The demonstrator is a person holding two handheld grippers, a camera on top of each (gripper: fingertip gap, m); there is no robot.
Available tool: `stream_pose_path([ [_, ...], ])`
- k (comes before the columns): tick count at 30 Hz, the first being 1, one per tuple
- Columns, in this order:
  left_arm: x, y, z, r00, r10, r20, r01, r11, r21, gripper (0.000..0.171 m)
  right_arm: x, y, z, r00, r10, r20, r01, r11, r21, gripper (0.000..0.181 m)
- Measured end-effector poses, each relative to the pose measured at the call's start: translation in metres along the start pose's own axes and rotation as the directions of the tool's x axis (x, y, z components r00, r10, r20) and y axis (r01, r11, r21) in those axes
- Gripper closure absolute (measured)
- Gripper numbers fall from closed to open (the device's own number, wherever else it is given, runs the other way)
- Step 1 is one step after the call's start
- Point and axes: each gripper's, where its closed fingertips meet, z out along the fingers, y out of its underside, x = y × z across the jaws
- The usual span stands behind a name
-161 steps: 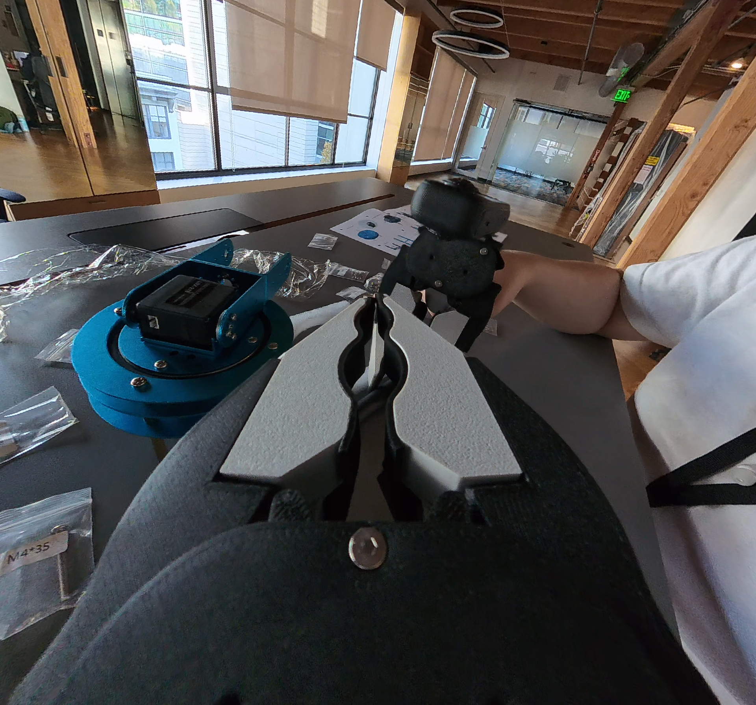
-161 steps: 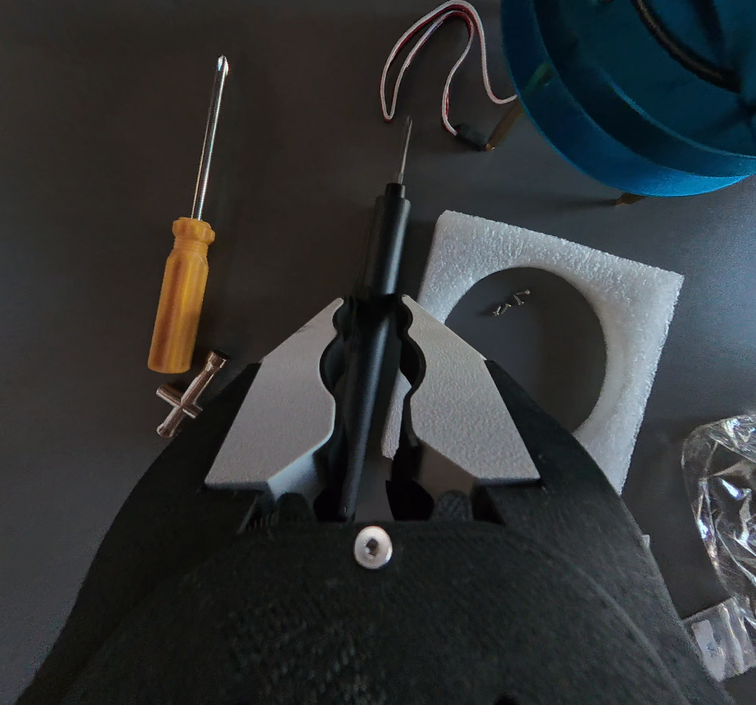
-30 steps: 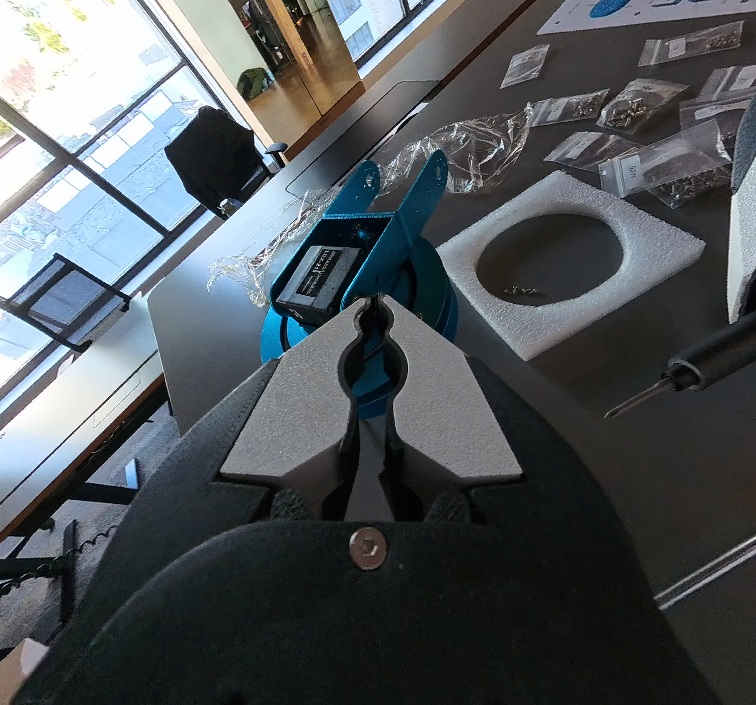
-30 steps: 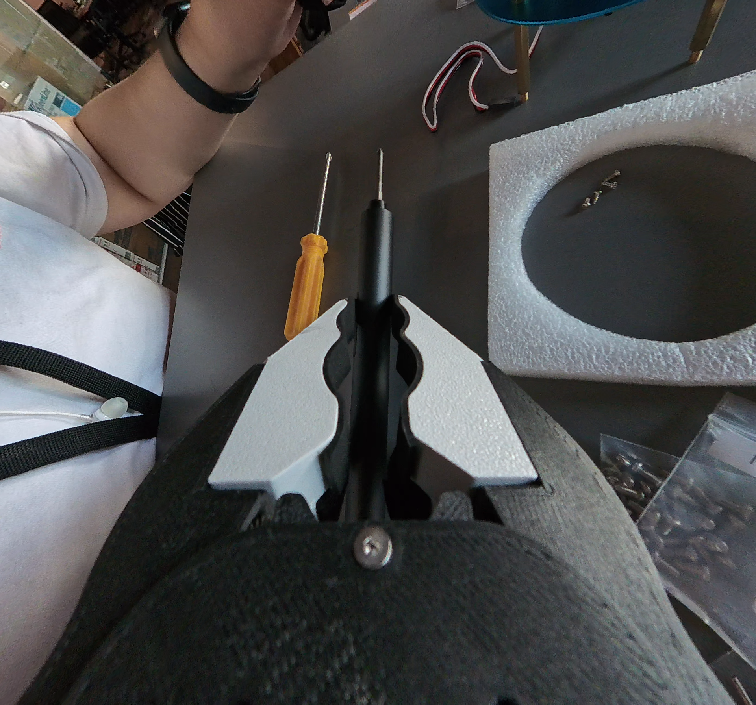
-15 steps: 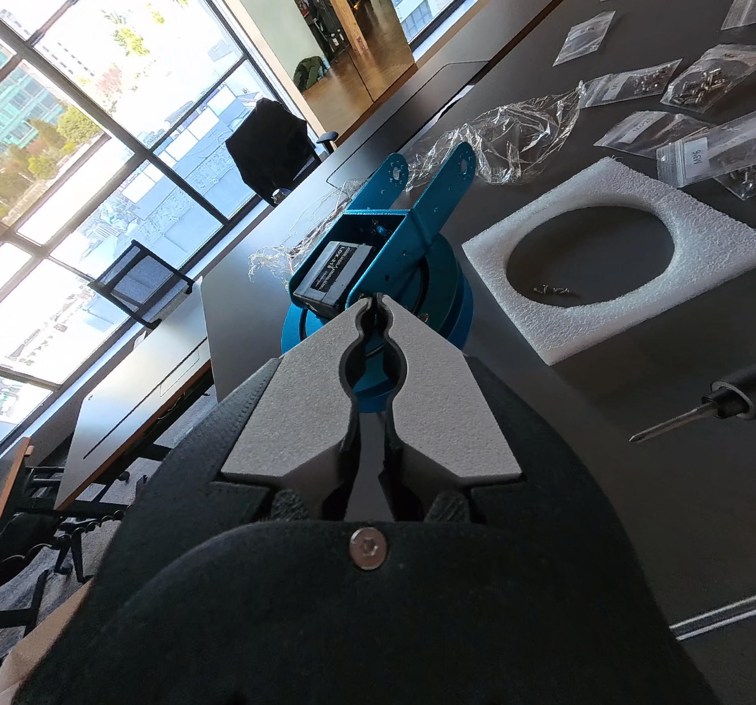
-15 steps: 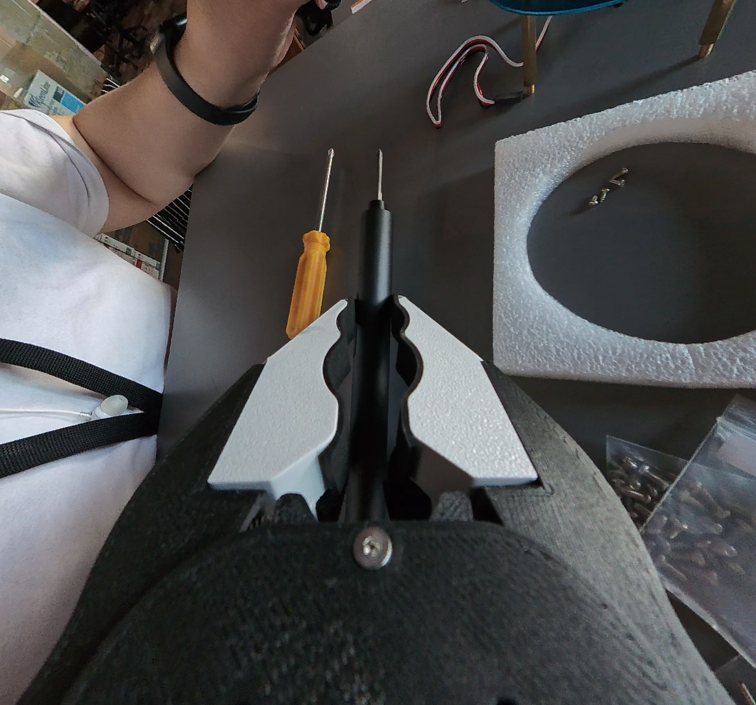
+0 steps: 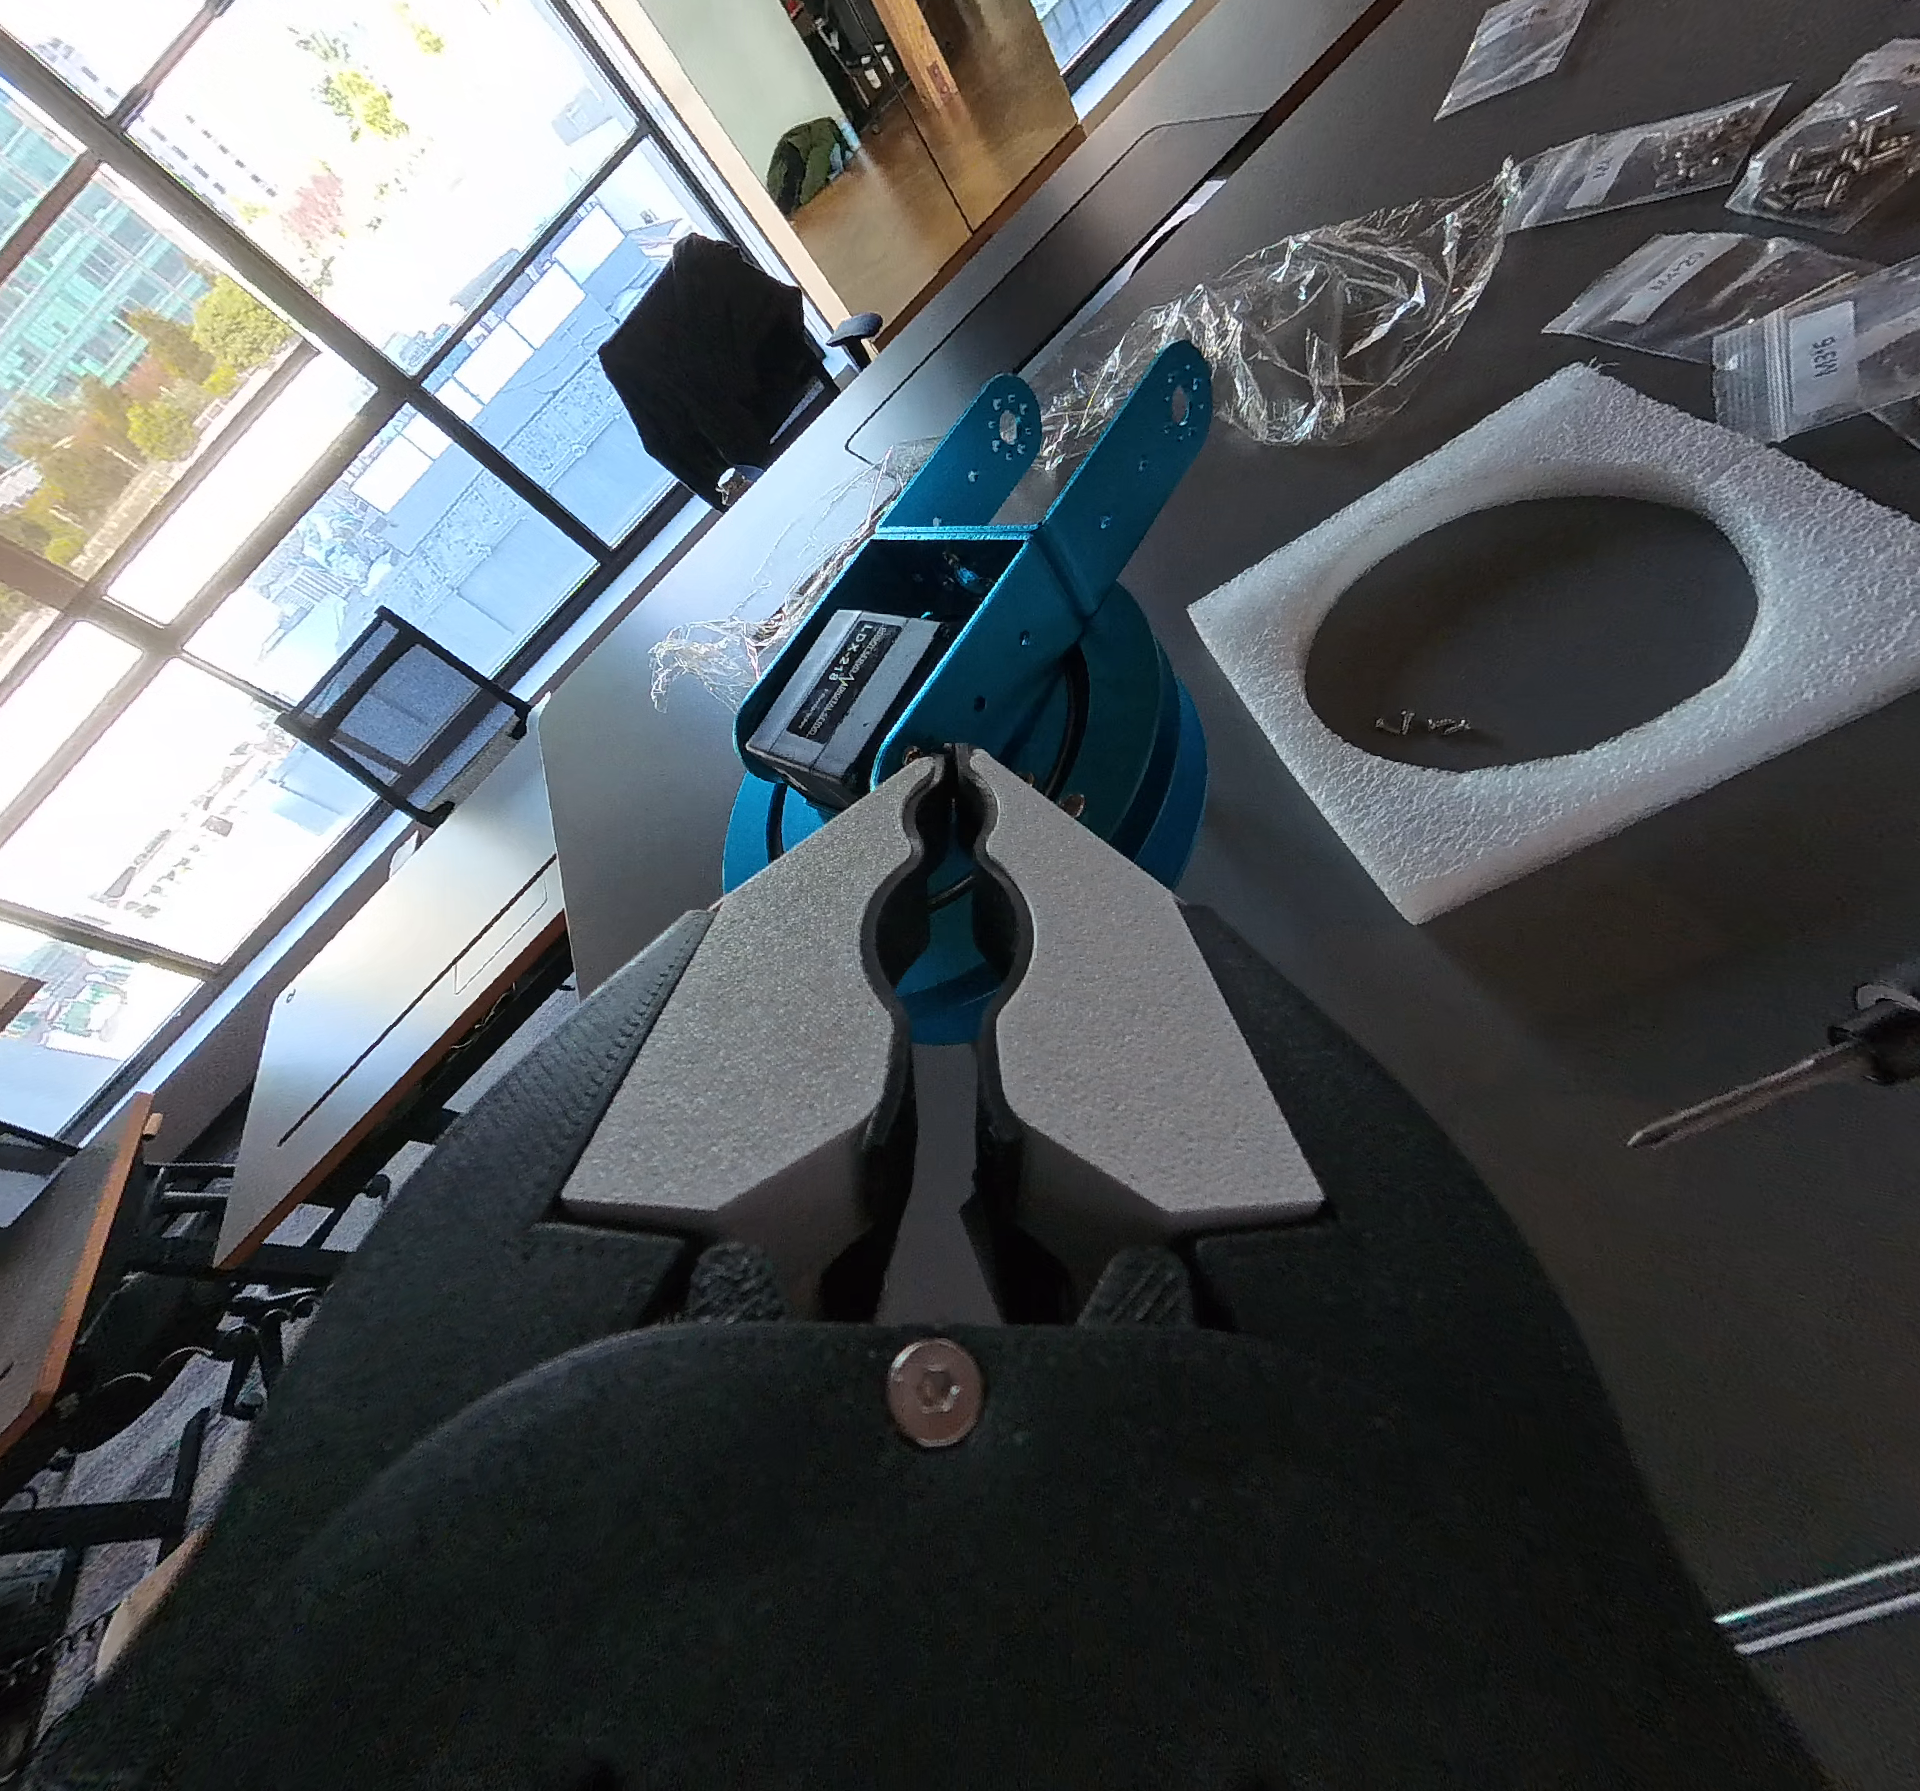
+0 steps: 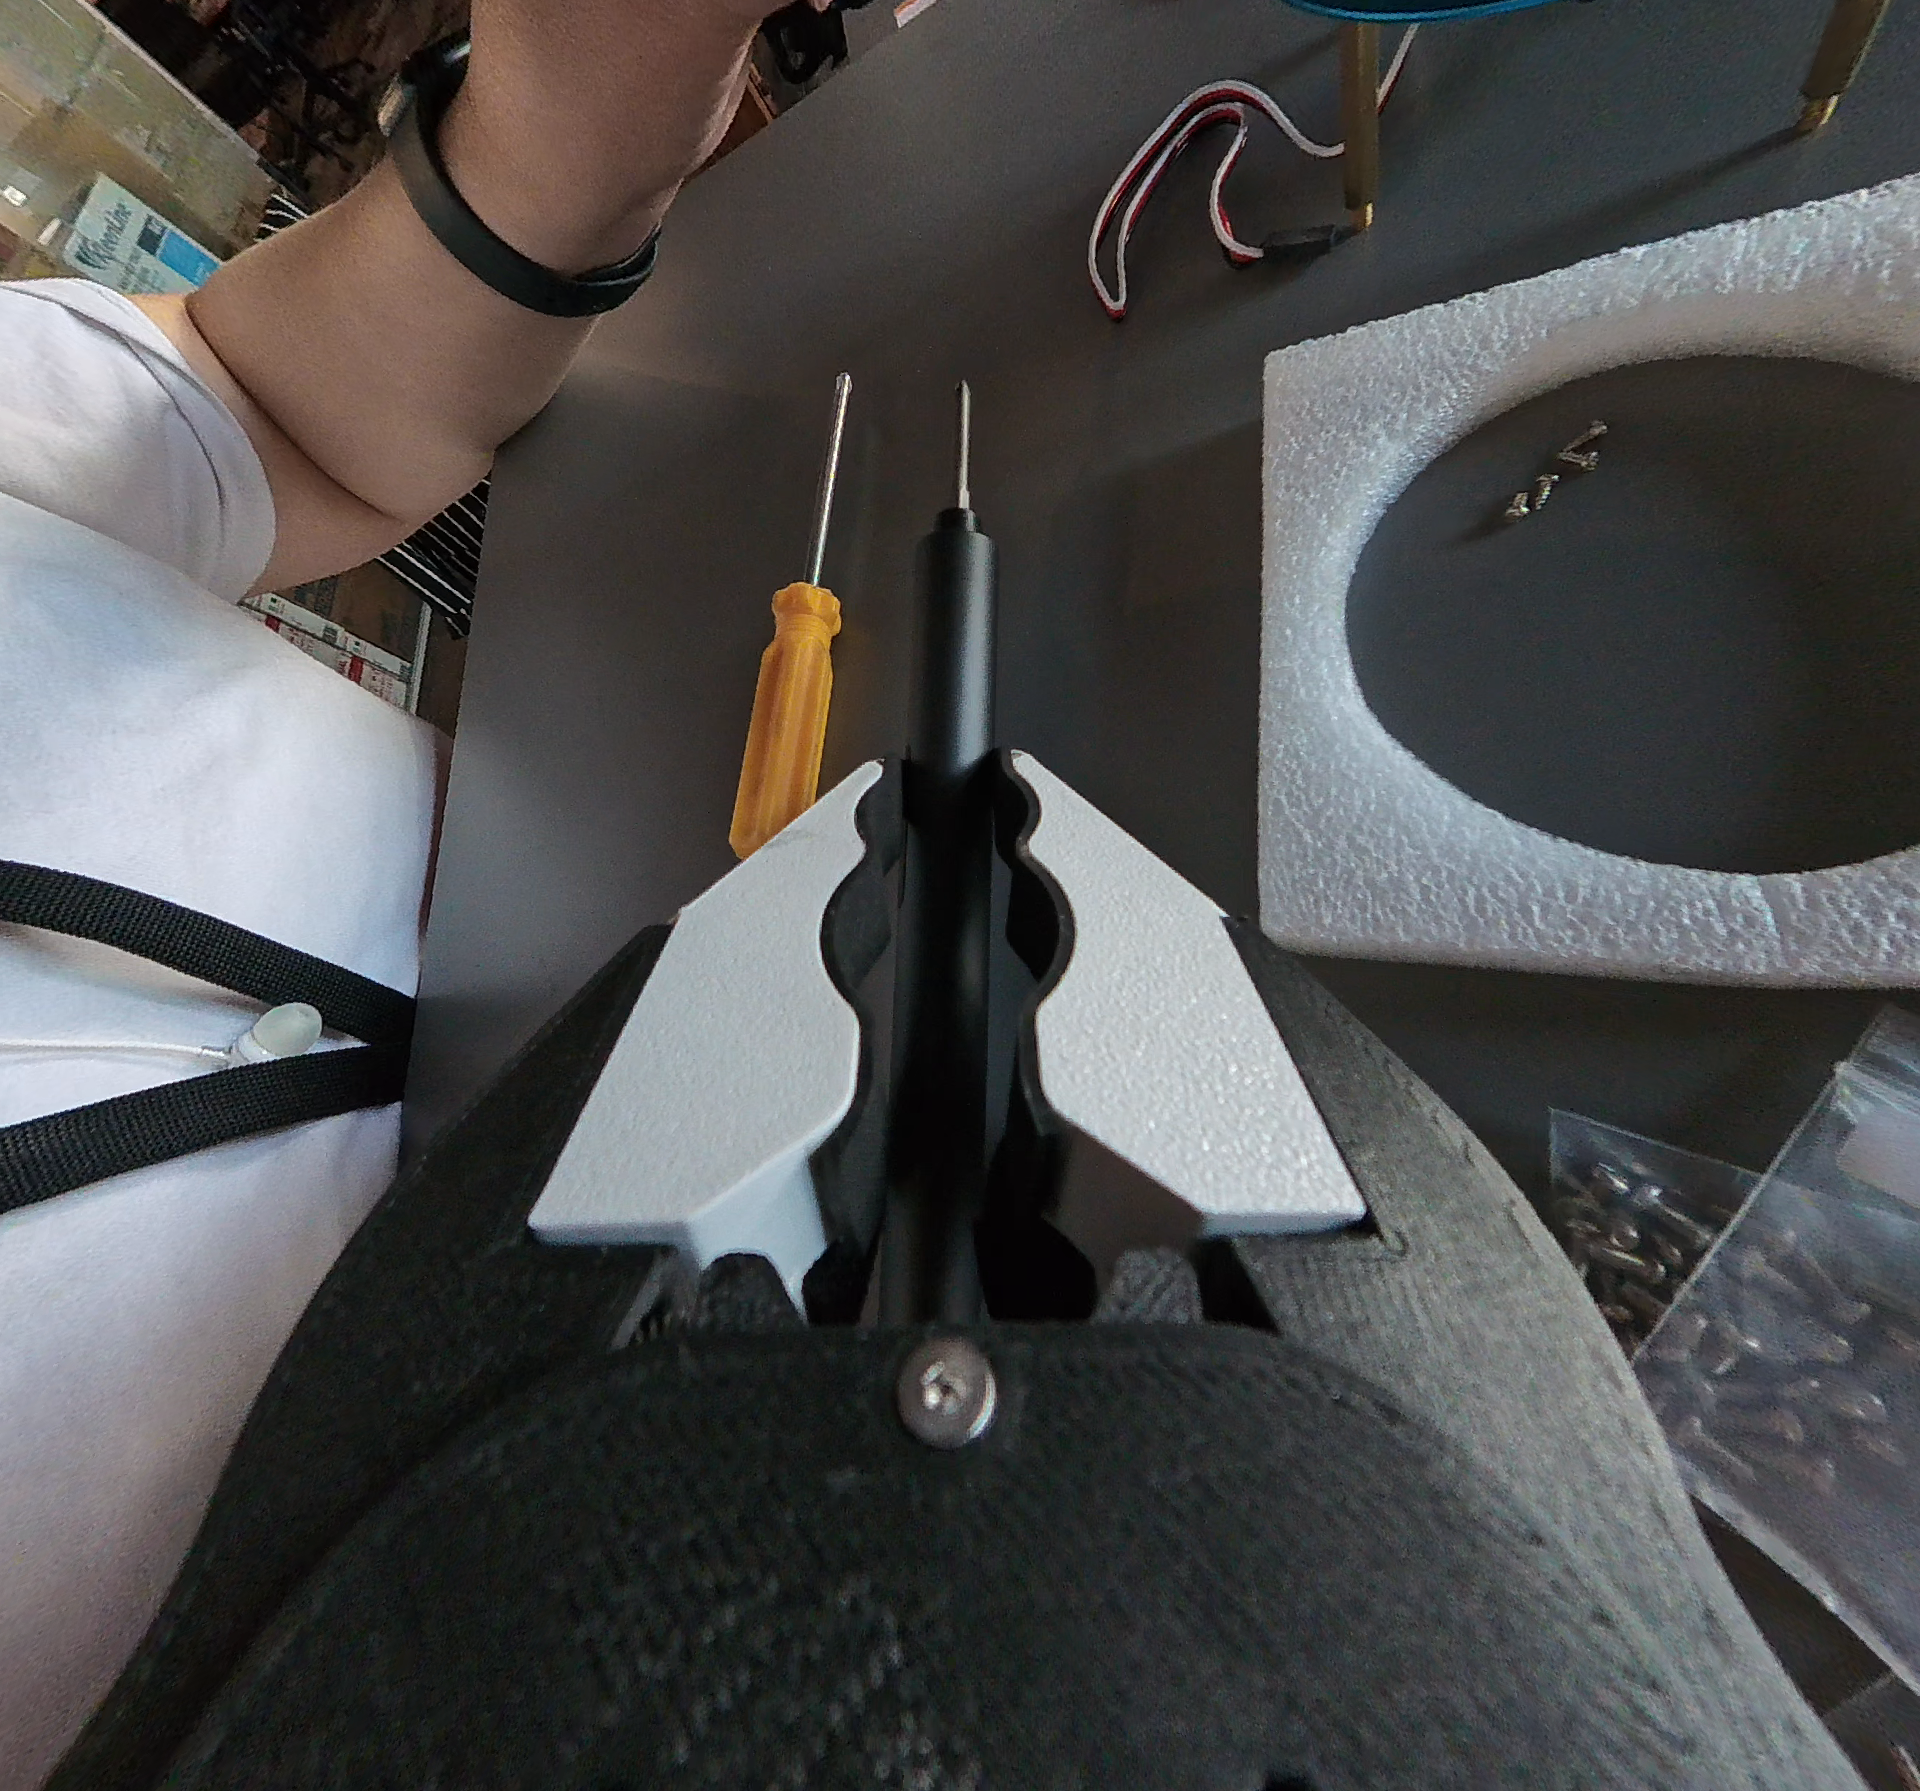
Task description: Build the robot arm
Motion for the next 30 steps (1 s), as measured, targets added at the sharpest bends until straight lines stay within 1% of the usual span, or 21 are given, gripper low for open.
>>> stream_pose_path([
  [8,-0.0014,0.0001,0.0017,0.992,0.099,0.075,-0.097,0.995,-0.025,0.171,0.0,0.001,0.0008,1.0,0.001,0.002,-0.001,1.0,-0.004,0.165],
  [30,-0.002,0.0013,0.0025,0.998,0.033,0.052,-0.032,0.999,-0.005,0.171,0.0001,0.0029,0.0017,1.0,0.004,0.007,-0.004,1.0,-0.011,0.165],
])
